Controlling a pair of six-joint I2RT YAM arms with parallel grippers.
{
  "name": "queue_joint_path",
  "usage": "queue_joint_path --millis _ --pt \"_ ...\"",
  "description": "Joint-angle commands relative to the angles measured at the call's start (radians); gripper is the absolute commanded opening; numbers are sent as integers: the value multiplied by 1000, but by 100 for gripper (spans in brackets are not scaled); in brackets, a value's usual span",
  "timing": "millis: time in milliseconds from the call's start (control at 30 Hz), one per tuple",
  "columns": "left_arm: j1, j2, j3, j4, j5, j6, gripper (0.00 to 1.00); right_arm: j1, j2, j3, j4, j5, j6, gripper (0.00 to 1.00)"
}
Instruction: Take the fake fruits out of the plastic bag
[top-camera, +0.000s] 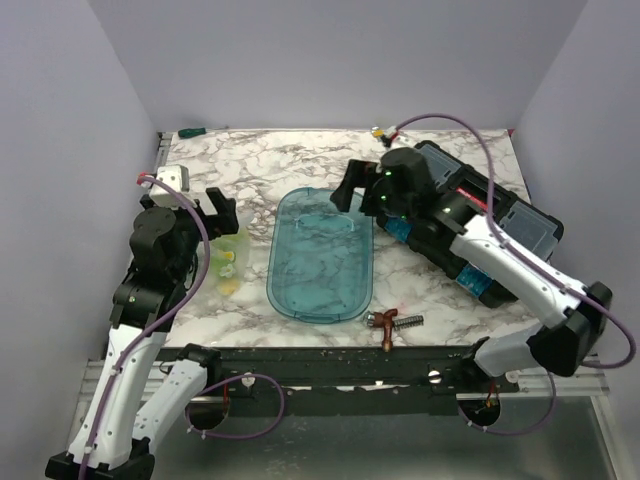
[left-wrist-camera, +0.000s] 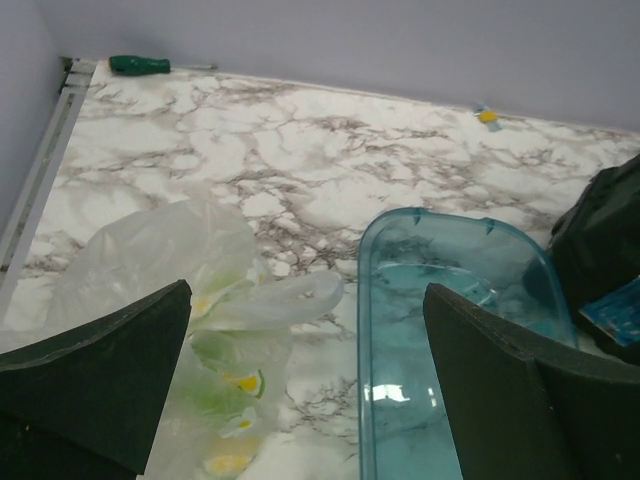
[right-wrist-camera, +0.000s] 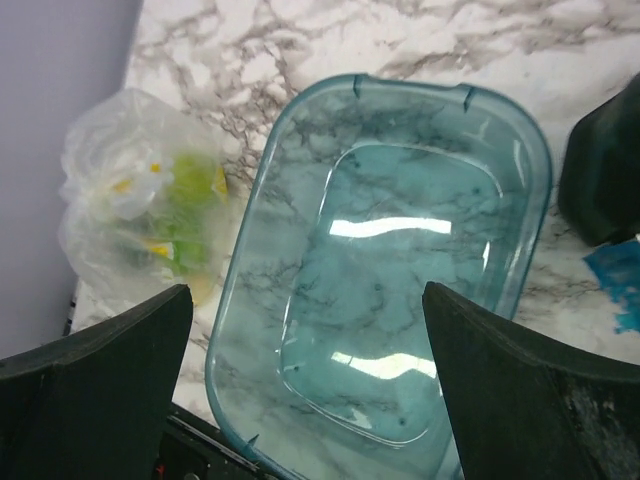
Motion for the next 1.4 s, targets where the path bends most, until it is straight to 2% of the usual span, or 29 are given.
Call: queue_joint_path --millis 0,67,167,300,500,667,867,967,1067,1133,1200,1300,1367 --pt "-4 13 -50 30 -157 11 99 159 124 78 -18 281 101 100" --pt "-4 19 -48 7 -255 -9 99 222 181 93 -8 344 140 100" --pt "-4 20 -73 23 -373 -44 99 249 223 79 72 302 159 100" --pt "-2 51 -97 35 -443 -103 99 250 209 1 207 201 172 100" --pt "16 179 -76 -14 -445 -182 99 250 173 -95 315 40 153 100" --pt "63 253 -65 -65 -448 -298 99 250 127 -92 283 50 174 100" --pt "157 346 -50 -159 -368 -463 97 251 67 -147 294 91 196 100" --pt "202 386 -40 -211 -368 -561 95 249 67 -140 272 93 191 100" --pt "254 407 -41 -244 -307 -630 95 250 70 -129 254 92 186 100" --pt "301 417 -44 -254 -270 -663 90 248 70 -129 248 92 181 100" --pt "325 424 -57 -259 -234 -692 82 250 70 -131 244 97 177 100" --pt "346 430 -75 -267 -172 -719 64 249 78 -122 225 121 165 100" --pt "364 427 -90 -269 -134 -731 59 250 91 -105 213 131 155 100"
